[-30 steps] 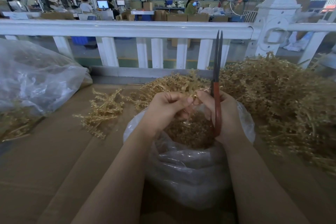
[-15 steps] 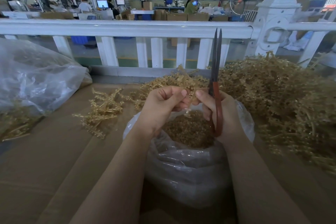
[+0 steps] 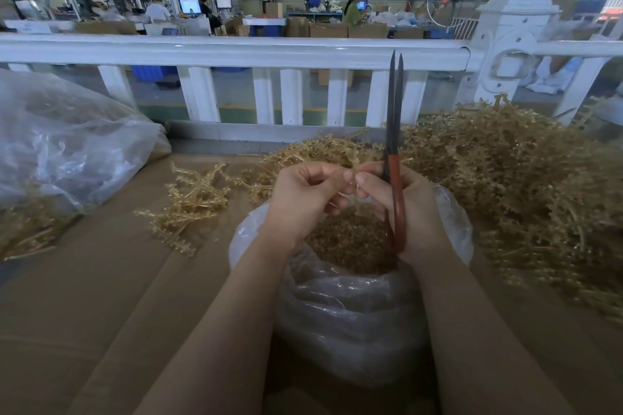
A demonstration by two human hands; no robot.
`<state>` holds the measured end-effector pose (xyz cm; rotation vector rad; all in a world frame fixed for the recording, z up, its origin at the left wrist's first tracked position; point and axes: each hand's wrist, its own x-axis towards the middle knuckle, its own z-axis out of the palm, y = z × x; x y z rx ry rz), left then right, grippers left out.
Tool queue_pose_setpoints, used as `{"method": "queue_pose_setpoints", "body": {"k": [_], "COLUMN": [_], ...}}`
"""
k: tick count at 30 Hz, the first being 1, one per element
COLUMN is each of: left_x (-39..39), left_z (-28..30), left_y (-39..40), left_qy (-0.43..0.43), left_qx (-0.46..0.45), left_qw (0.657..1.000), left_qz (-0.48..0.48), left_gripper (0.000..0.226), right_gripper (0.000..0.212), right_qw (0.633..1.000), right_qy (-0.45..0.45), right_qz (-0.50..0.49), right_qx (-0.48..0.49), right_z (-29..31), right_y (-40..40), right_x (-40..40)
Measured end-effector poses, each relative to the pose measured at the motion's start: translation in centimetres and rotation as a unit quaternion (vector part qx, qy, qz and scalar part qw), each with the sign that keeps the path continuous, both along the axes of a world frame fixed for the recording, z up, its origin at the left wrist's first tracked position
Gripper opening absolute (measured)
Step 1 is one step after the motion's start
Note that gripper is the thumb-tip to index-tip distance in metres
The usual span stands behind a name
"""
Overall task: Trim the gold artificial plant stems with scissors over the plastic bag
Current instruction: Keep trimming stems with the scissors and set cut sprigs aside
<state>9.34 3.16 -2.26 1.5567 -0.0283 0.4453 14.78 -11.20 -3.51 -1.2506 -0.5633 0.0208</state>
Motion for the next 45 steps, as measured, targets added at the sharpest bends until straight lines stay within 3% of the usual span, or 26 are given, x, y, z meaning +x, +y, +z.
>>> {"method": "queue_pose_setpoints", "body": {"k": [5,10,17,25,30,37,45], "left_x": [-0.1,-0.2,0.0,0.2,0.4,0.5,0.4], "left_z": [0.2,0.1,0.1,0.1,0.1,0.0,-0.2], "left_y": [0.0,0.3,0.4,0.1,-0.2,0.0,0.2], "left_qy": [0.020,0.021,0.025,-0.008,-0.026,-0.034,0.101], "left_qx": [-0.026,-0.046,-0.141,-0.129,-0.095,-0.160,-0.077], "left_qw": [0.998,0.994,0.989,0.991,0.992,0.984,0.992], "left_qz": [-0.048,-0.095,-0.042,0.039,0.076,0.072,0.023], "left_gripper": [0.022,0.019,0.032,0.018,0.016,0.024,0.012], "right_gripper": [0.020,0.024,0.011,0.027,0.014,0.023,0.026], "right_qw": [1.000,1.000,1.000,1.000,0.996,0.997,0.996], "right_qy": [-0.008,-0.011,0.002,-0.004,-0.016,-0.002,-0.016], "right_qz": [-0.014,-0.014,-0.024,-0.028,-0.032,-0.034,-0.047], "right_qx": [-0.013,-0.017,0.010,0.007,-0.079,-0.073,-0.068], "right_z": [0.0,-0.1,0.1,0.3,0.1,-0.4,-0.8], "right_y": [0.0,0.0,0.2,0.4,1.0,1.0,0.9], "right_x": [0.1,0.0,-0.2,-0.5,-0.4,0.0,0.3]}}
